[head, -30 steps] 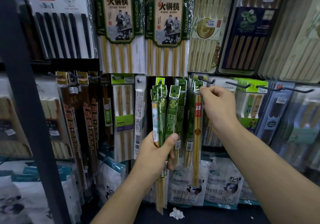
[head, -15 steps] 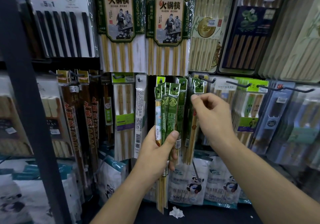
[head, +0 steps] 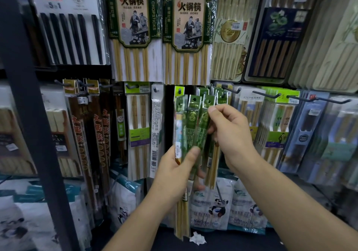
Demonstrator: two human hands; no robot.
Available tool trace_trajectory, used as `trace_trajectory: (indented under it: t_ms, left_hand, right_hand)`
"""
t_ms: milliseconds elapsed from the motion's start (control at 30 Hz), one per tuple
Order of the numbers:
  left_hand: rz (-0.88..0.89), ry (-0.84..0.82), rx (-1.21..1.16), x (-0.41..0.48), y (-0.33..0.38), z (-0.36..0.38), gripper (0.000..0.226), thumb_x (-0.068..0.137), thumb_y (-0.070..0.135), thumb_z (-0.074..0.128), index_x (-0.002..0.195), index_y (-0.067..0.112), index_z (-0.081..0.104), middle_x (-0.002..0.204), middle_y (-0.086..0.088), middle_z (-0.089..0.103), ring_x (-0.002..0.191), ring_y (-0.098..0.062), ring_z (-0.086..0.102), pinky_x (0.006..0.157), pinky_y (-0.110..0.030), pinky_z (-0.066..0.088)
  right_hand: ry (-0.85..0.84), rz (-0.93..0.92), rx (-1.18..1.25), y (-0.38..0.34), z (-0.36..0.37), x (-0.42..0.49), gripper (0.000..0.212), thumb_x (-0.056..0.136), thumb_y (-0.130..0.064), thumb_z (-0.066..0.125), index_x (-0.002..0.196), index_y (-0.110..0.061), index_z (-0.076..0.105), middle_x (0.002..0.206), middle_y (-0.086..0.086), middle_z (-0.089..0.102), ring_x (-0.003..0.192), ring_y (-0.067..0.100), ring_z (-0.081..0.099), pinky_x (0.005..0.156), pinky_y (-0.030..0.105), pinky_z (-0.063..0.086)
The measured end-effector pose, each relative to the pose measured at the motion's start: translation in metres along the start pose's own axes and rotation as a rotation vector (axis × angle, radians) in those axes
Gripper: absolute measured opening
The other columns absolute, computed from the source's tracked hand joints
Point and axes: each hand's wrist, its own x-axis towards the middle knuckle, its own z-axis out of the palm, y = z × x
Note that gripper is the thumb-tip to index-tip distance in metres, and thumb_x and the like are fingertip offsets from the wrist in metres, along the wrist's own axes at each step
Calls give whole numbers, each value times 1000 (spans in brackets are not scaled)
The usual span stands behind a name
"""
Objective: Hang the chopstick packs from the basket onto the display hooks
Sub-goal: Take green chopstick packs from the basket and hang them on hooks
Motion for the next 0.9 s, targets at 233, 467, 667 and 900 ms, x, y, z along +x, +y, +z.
trace_trajectory:
  t_ms: [233, 467, 667, 900]
  left_hand:
    - [-26, 107, 41, 5, -3, -10, 39, 88, 48, 62, 84, 10, 60, 67, -3, 67, 66, -19, 68, 62, -29, 60]
    - [-17, 7, 66, 2, -2, -6, 42, 93, 46, 61, 101, 5, 59, 67, -4, 68, 54, -15, 61, 52, -26, 52]
    - [9, -29, 96, 2, -2, -8, 30, 84, 57, 64, 90, 28, 63, 68, -4, 68, 46, -12, 50, 44, -23, 42]
    - [22, -44, 64, 1, 0, -9, 10, 86, 55, 66, 89, 46, 64, 73, -7, 72, 45, -12, 48, 42, -23, 39]
  right_hand:
    - [162, 6, -56, -8, -17, 26, 30, 103, -29, 55, 77, -17, 62, 60, -4, 37, 54, 11, 34, 50, 23, 34]
    - [193, -38, -160, -4, -20, 36, 38, 102, -26, 55, 83, 7, 50, 55, -5, 31, 50, 10, 29, 55, 11, 41]
    - [203, -35, -147, -4, -20, 35, 35, 100, -20, 55, 70, -3, 46, 55, -5, 30, 52, 10, 28, 68, 16, 47]
    - [208, -45, -175, -1, -21, 37, 36, 98, -19, 56, 74, 6, 46, 54, -4, 32, 50, 10, 29, 51, 12, 44]
